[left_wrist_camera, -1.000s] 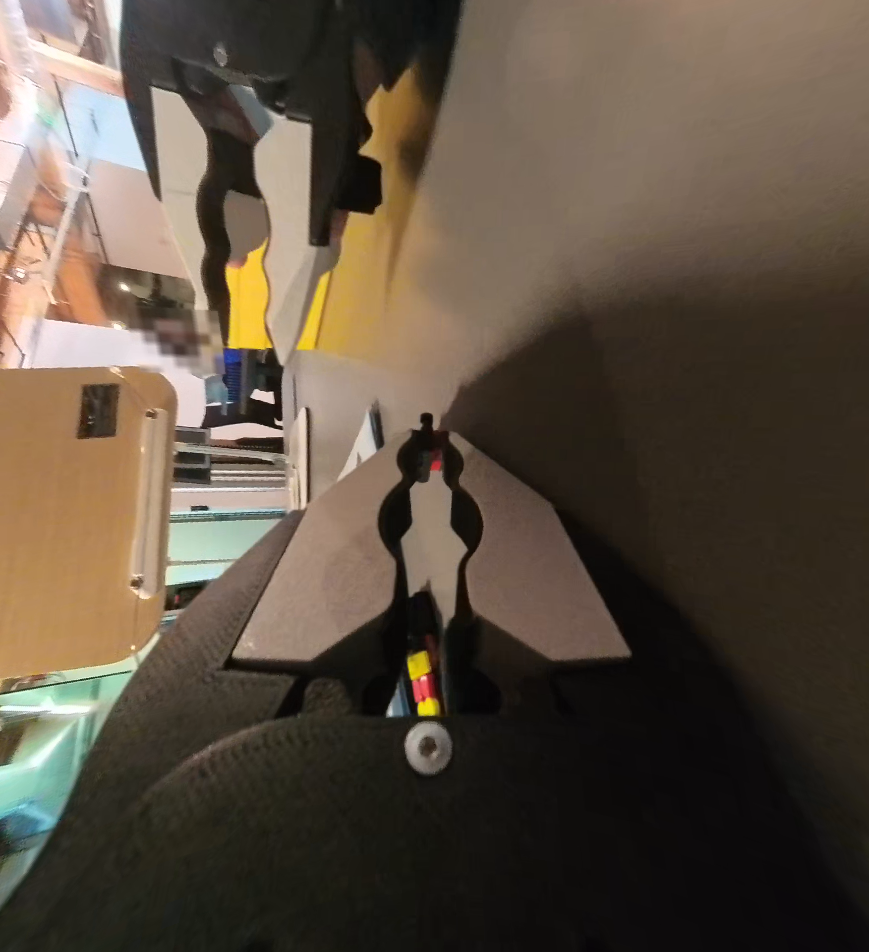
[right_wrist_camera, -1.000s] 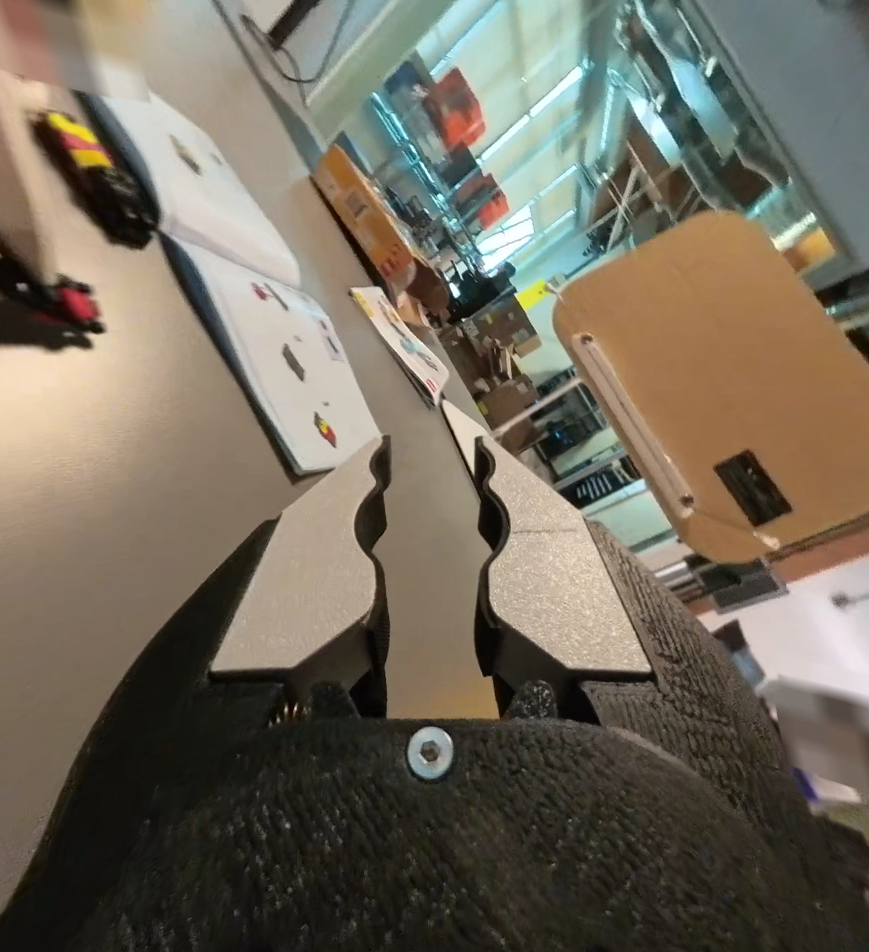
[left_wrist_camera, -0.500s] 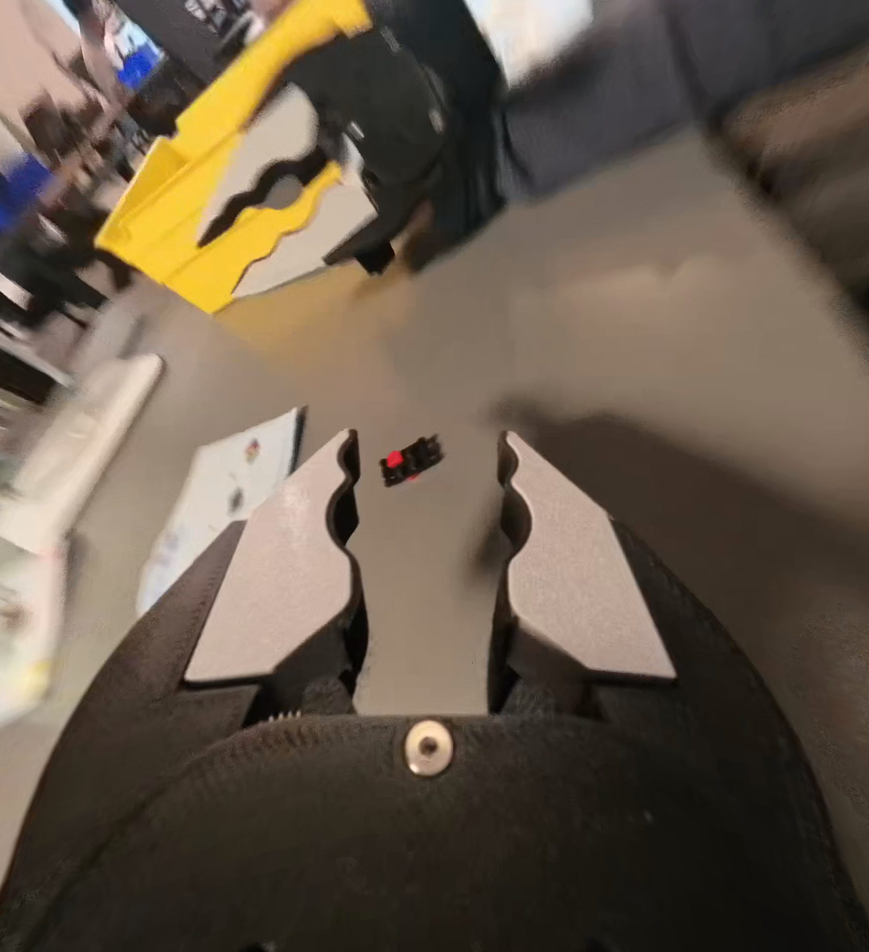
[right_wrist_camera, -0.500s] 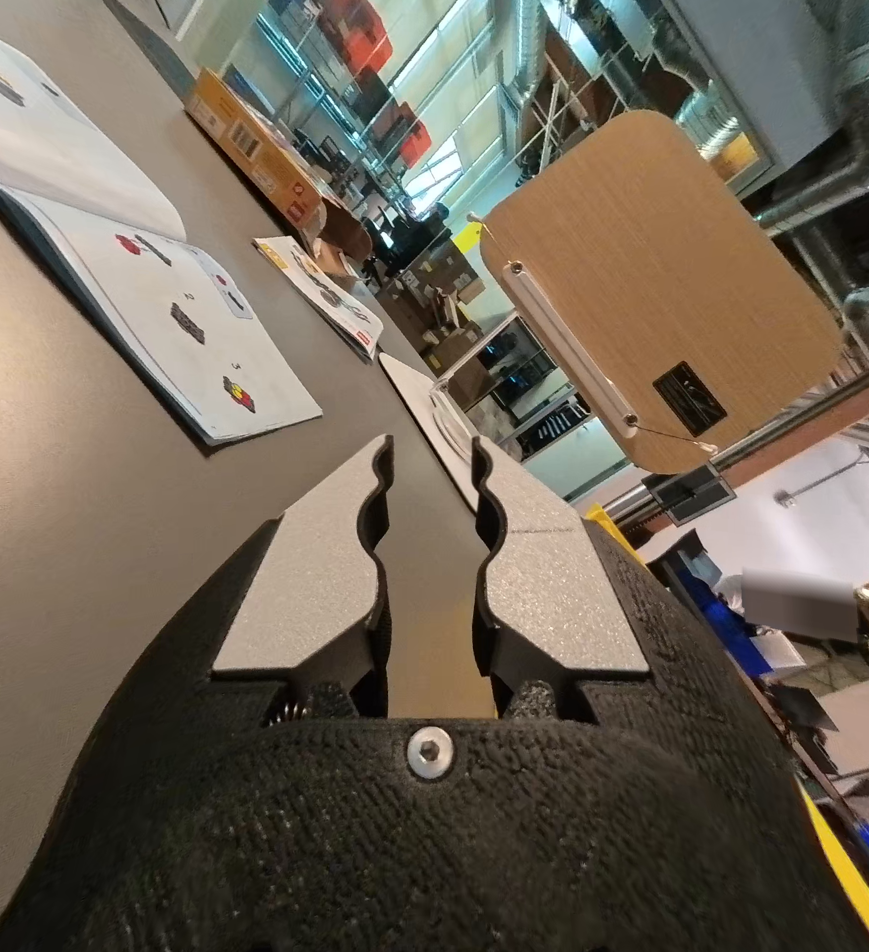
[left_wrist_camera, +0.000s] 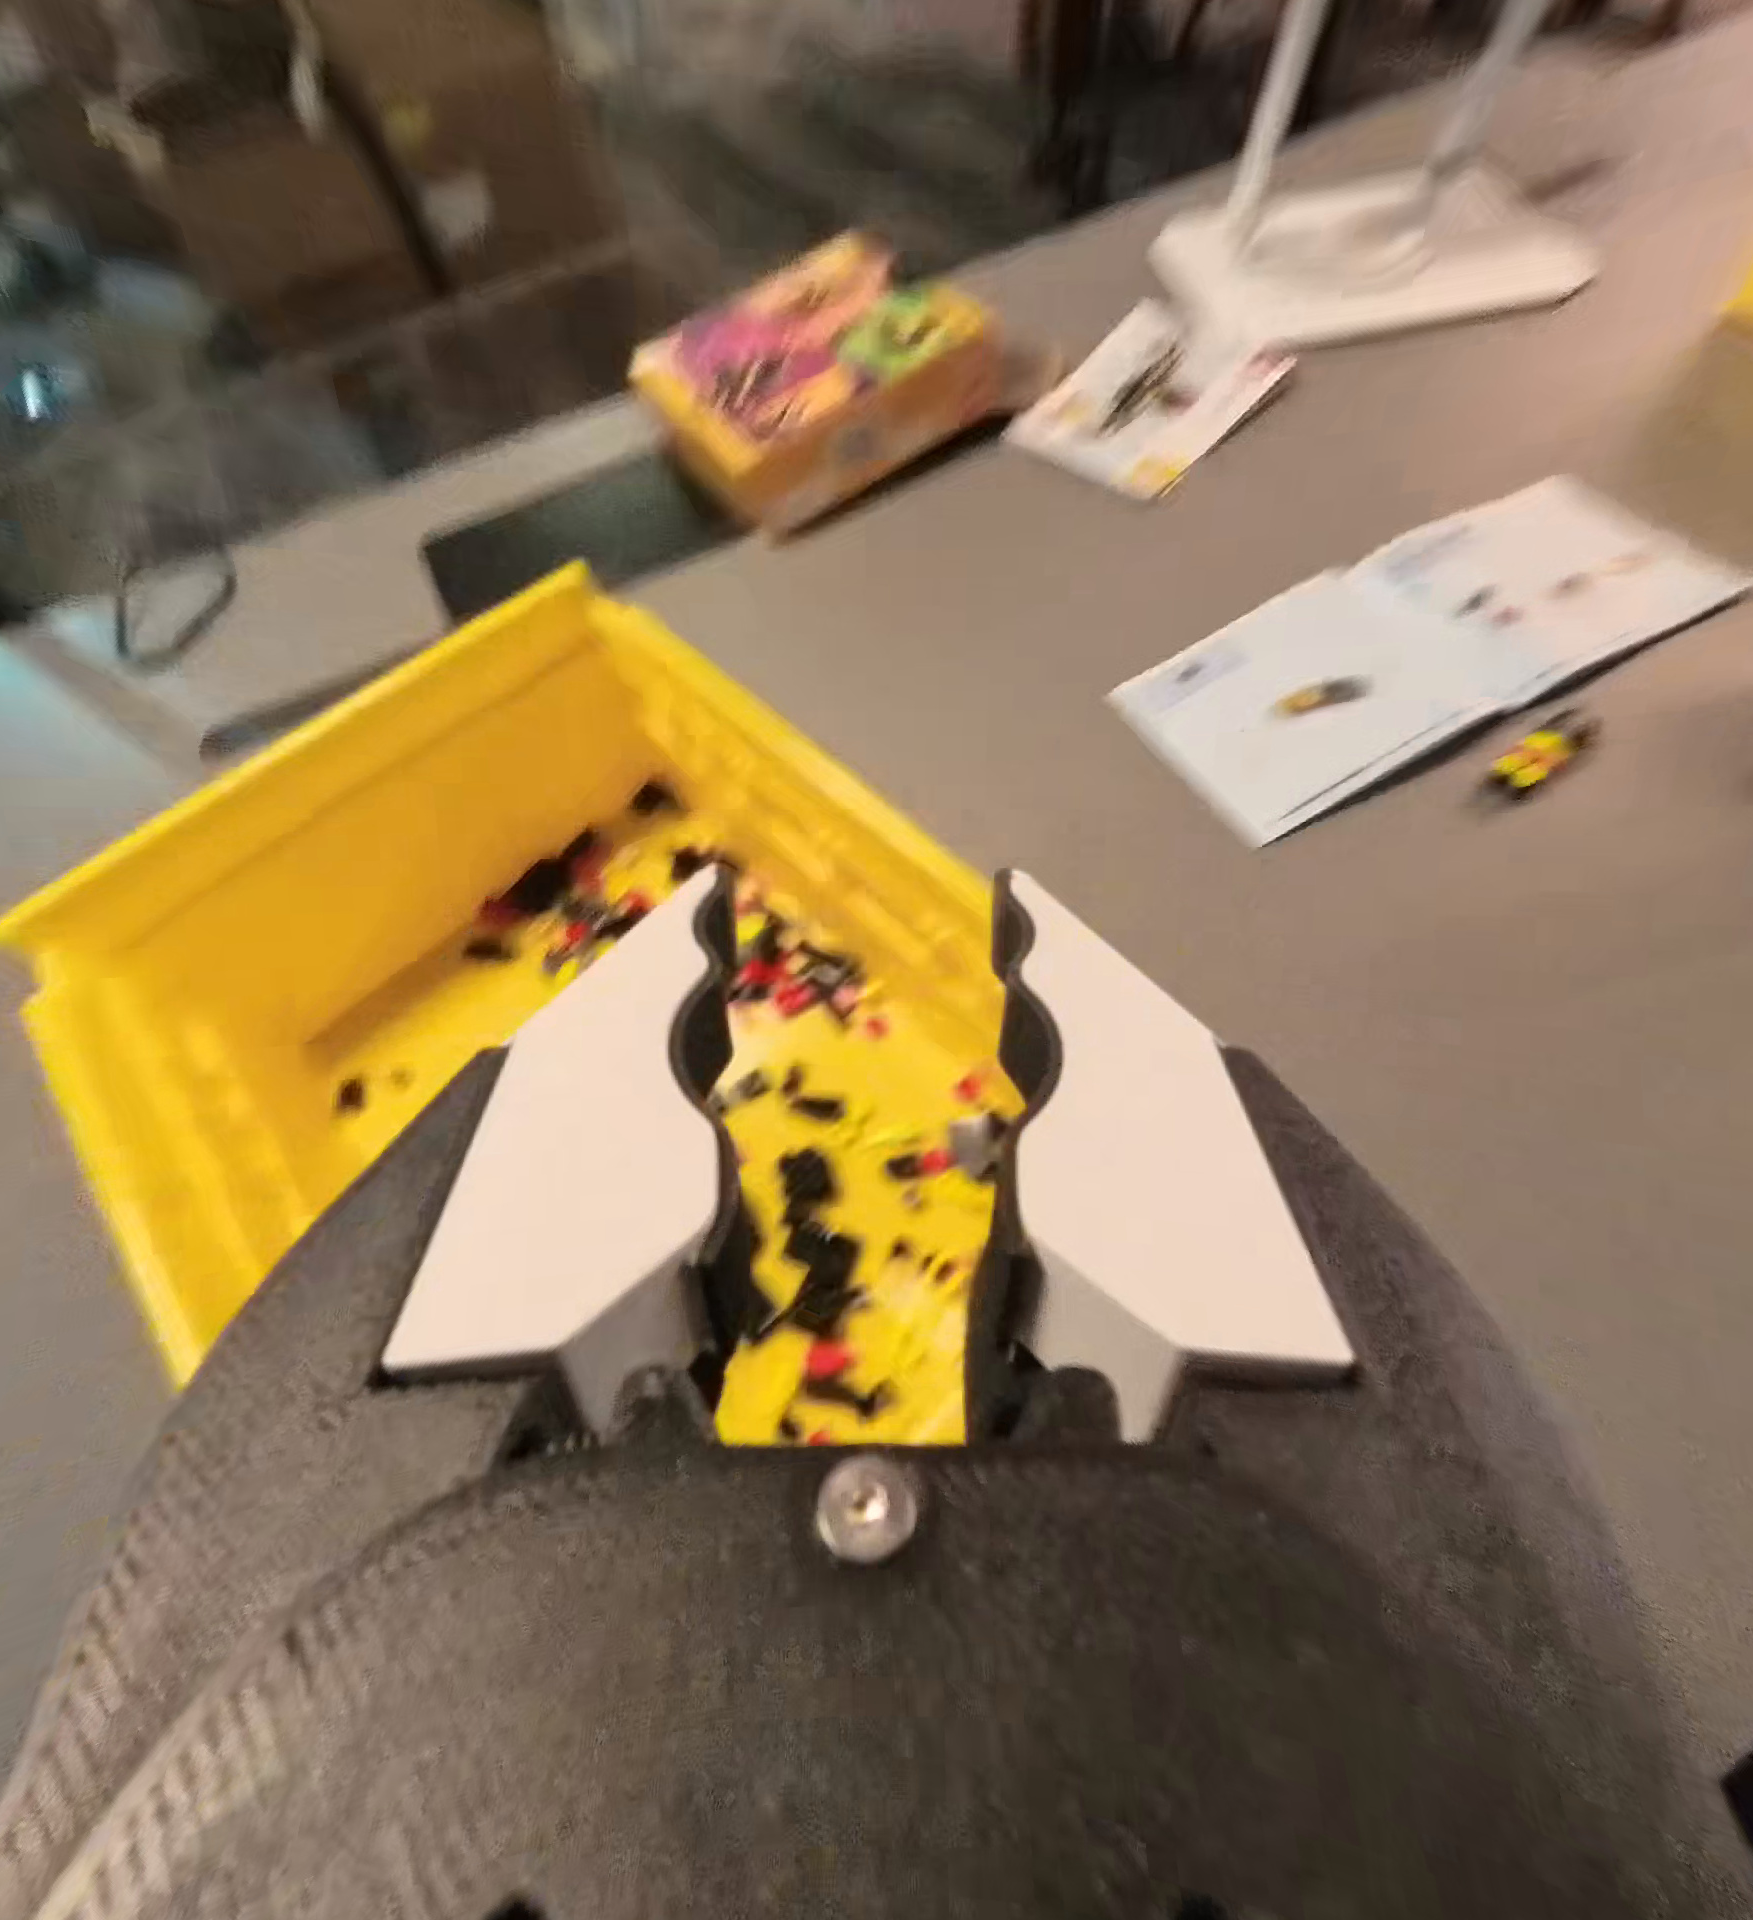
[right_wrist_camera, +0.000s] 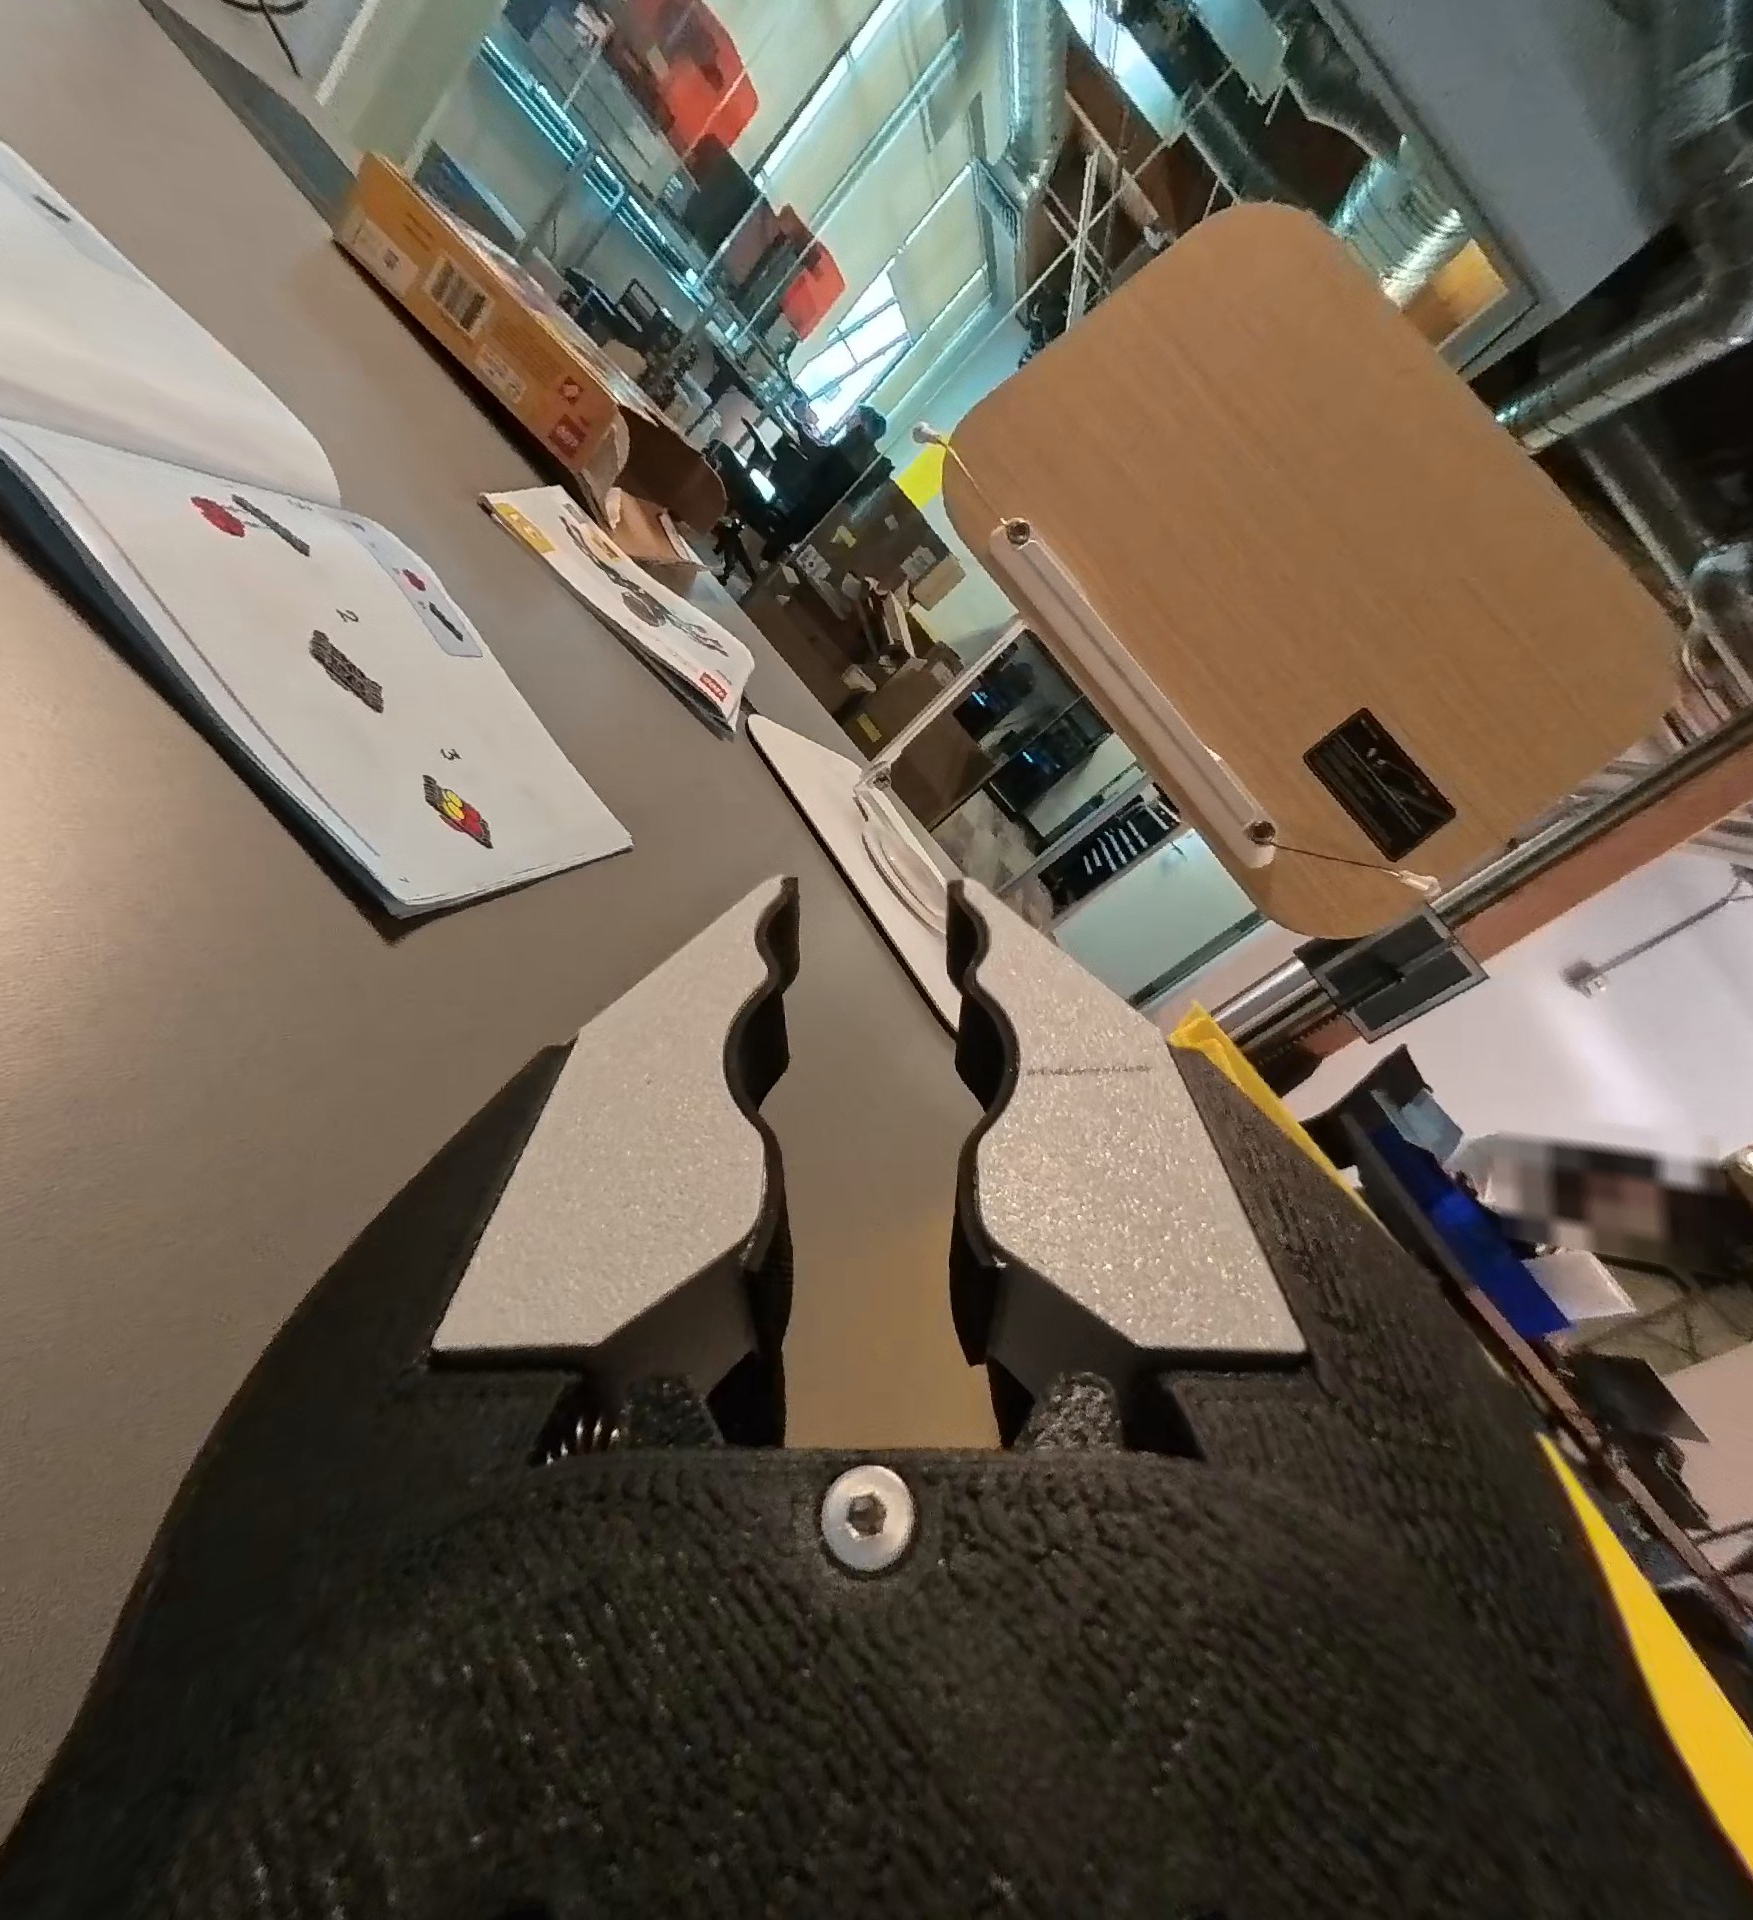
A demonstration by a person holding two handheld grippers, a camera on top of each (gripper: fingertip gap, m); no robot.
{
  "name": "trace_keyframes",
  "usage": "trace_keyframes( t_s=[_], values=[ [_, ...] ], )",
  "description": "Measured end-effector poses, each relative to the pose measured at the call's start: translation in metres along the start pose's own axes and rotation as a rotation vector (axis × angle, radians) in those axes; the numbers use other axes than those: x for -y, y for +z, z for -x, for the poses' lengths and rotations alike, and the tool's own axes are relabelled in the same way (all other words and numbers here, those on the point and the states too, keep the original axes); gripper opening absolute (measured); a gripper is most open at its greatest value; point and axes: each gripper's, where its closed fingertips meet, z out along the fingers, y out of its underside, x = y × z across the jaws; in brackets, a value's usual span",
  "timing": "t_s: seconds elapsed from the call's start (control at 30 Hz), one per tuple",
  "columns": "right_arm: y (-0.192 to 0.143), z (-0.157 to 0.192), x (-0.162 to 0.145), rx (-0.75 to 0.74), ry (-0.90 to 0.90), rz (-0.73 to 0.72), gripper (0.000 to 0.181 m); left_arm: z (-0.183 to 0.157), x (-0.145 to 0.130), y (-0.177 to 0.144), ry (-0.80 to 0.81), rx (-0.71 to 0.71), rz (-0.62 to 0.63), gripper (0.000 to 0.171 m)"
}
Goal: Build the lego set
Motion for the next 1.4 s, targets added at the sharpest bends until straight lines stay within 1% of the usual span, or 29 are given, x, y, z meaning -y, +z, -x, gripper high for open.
trace_keyframes(
  t_s=[0.03, 0.1, 0.17, 0.23, 0.27, 0.3, 0.33, 0.4, 0.47, 0.53, 0.63, 0.7, 0.73, 0.8, 0.83, 0.87, 0.97, 1.1, 1.23, 1.3, 1.4],
  values=[
    [0.001, 0.001, -0.001, 0.002, -0.012, 0.006, 0.026, 0.016, -0.010, 0.005, -0.025, 0.003, 0.076, 0.049],
    [0.001, 0.003, -0.002, 0.007, -0.032, 0.017, 0.026, 0.036, -0.027, 0.019, -0.072, -0.030, 0.208, 0.048],
    [0.002, 0.004, -0.003, 0.004, -0.038, 0.026, 0.026, 0.053, -0.037, 0.034, -0.089, -0.038, 0.295, 0.045],
    [0.002, 0.003, -0.005, 0.000, -0.036, 0.035, 0.026, 0.075, -0.046, 0.048, -0.073, -0.001, 0.381, 0.039],
    [0.003, 0.002, -0.006, -0.001, -0.034, 0.039, 0.026, 0.083, -0.051, 0.054, -0.073, 0.005, 0.434, 0.039],
    [0.003, 0.002, -0.006, -0.001, -0.032, 0.042, 0.025, 0.088, -0.057, 0.061, -0.086, -0.007, 0.486, 0.040],
    [0.003, 0.002, -0.007, -0.002, -0.032, 0.045, 0.024, 0.087, -0.061, 0.069, -0.110, -0.049, 0.524, 0.039],
    [0.004, 0.003, -0.008, 0.000, -0.032, 0.049, 0.024, 0.075, -0.064, 0.085, -0.190, -0.163, 0.567, 0.038],
    [0.004, 0.003, -0.009, 0.001, -0.034, 0.053, 0.024, 0.069, -0.068, 0.100, -0.224, -0.216, 0.602, 0.029],
    [0.005, 0.004, -0.010, 0.005, -0.038, 0.059, 0.023, 0.067, -0.074, 0.114, -0.231, -0.228, 0.637, 0.025],
    [0.006, 0.006, -0.011, 0.011, -0.045, 0.068, 0.022, 0.072, -0.080, 0.132, -0.209, -0.185, 0.669, 0.017],
    [0.006, 0.007, -0.011, 0.016, -0.048, 0.069, 0.020, 0.074, -0.085, 0.139, -0.203, -0.167, 0.692, 0.013],
    [0.006, 0.007, -0.011, 0.019, -0.048, 0.070, 0.019, 0.074, -0.087, 0.142, -0.205, -0.162, 0.701, 0.014],
    [0.006, 0.007, -0.012, 0.020, -0.049, 0.073, 0.019, 0.075, -0.092, 0.145, -0.187, -0.144, 0.724, 0.022],
    [0.006, 0.007, -0.012, 0.020, -0.049, 0.073, 0.018, 0.078, -0.094, 0.146, -0.168, -0.122, 0.739, 0.023],
    [0.007, 0.007, -0.012, 0.019, -0.051, 0.074, 0.018, 0.079, -0.096, 0.146, -0.151, -0.107, 0.745, 0.022],
    [0.007, 0.007, -0.011, 0.017, -0.054, 0.070, 0.017, 0.074, -0.097, 0.148, -0.165, -0.121, 0.746, 0.019],
    [0.007, 0.008, -0.011, 0.022, -0.059, 0.071, 0.016, 0.079, -0.100, 0.150, -0.145, -0.093, 0.754, 0.014],
    [0.007, 0.010, -0.011, 0.026, -0.063, 0.073, 0.016, 0.077, -0.100, 0.150, -0.152, -0.121, 0.770, 0.014],
    [0.007, 0.010, -0.011, 0.029, -0.064, 0.074, 0.016, 0.081, -0.101, 0.150, -0.129, -0.107, 0.783, 0.007],
    [0.007, 0.011, -0.010, 0.035, -0.063, 0.072, 0.015, 0.081, -0.101, 0.150, -0.109, -0.102, 0.796, 0.007]
  ],
)
